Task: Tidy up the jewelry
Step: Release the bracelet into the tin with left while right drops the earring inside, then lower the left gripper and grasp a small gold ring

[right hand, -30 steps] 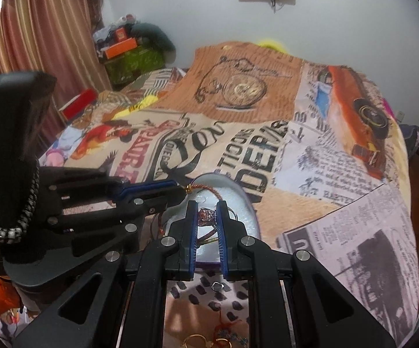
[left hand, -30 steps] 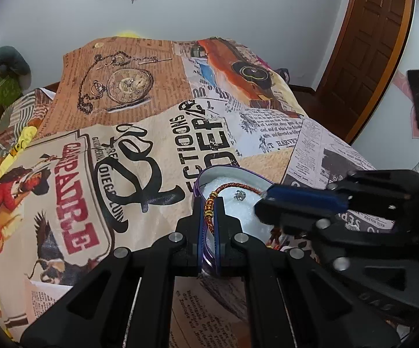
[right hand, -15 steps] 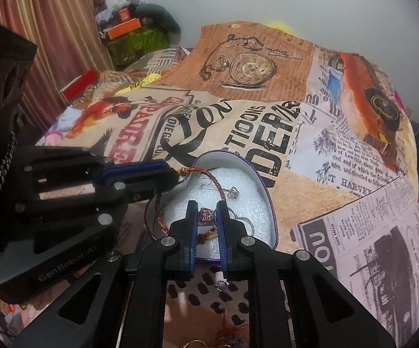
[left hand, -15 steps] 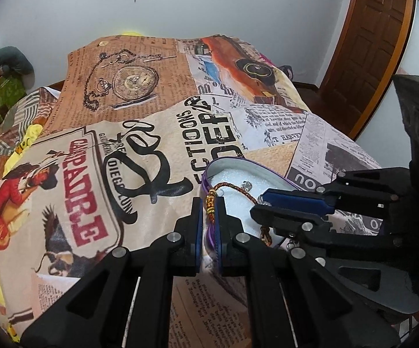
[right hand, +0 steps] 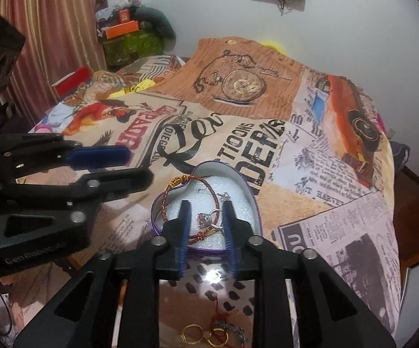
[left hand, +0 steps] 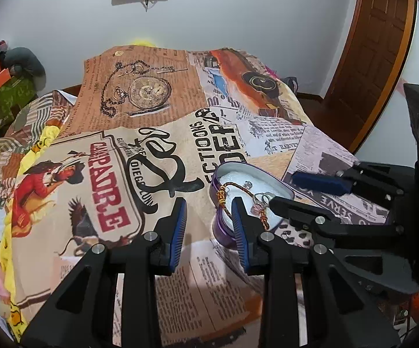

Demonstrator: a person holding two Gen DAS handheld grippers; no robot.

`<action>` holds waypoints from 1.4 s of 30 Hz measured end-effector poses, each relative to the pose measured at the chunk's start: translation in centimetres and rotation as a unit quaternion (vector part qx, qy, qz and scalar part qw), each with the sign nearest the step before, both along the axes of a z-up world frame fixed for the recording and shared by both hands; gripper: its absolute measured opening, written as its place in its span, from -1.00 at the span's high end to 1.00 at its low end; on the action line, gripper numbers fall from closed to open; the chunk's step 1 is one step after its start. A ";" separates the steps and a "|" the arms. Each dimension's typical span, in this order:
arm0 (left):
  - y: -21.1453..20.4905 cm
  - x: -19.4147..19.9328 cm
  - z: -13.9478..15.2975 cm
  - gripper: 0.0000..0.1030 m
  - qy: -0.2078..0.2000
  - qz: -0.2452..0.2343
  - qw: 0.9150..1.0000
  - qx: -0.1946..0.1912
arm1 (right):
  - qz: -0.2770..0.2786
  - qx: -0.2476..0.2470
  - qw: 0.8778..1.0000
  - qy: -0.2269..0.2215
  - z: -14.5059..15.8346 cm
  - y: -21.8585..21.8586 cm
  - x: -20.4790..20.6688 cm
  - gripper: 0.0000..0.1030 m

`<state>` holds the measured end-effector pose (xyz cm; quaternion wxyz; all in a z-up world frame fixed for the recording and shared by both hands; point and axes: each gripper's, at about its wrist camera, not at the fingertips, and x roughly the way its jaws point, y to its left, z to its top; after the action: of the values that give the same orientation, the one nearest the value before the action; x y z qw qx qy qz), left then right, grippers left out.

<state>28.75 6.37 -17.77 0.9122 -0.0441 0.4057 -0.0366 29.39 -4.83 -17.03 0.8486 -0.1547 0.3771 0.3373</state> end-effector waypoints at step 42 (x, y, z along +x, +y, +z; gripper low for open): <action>-9.8 -4.2 -4.6 0.37 0.082 -0.086 0.993 -0.012 | -0.110 0.022 0.992 0.053 -1.3 -11.9 -4.7 0.24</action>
<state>24.52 -3.46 -22.36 0.8686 -0.0231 0.4812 -0.1161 24.74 -16.78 -18.31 0.8628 -0.0754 0.4283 0.2578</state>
